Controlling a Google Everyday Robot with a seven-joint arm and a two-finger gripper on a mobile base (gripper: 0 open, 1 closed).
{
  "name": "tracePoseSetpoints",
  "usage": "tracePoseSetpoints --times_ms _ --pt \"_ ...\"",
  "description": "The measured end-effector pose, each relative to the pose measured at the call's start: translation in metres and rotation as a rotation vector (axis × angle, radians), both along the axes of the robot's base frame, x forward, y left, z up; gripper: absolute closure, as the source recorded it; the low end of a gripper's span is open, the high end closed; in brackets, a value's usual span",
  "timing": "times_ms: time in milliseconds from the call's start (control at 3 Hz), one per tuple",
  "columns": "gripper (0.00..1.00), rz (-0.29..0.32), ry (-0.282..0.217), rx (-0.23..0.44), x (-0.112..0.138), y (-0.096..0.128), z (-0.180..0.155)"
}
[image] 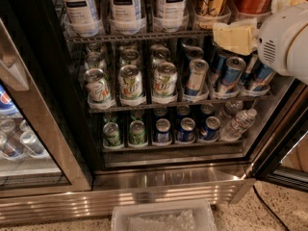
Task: Pick coke can from top shelf of fridge
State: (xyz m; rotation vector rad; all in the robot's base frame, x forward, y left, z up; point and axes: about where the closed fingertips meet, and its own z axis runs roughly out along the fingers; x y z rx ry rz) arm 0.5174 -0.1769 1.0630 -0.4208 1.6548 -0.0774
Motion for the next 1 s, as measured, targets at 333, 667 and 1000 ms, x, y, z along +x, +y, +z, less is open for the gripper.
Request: tracePoseSetpoints --times_ms 333,667,1000 --pt "0.30 -0.008 -0.023 -0.002 0.006 0.000 0.000" --pt "0.34 -0.033 -0.070 -0.003 0.012 -0.007 0.006" --pt "0.31 -0.055 -0.110 -0.012 0.015 -0.013 0.012"
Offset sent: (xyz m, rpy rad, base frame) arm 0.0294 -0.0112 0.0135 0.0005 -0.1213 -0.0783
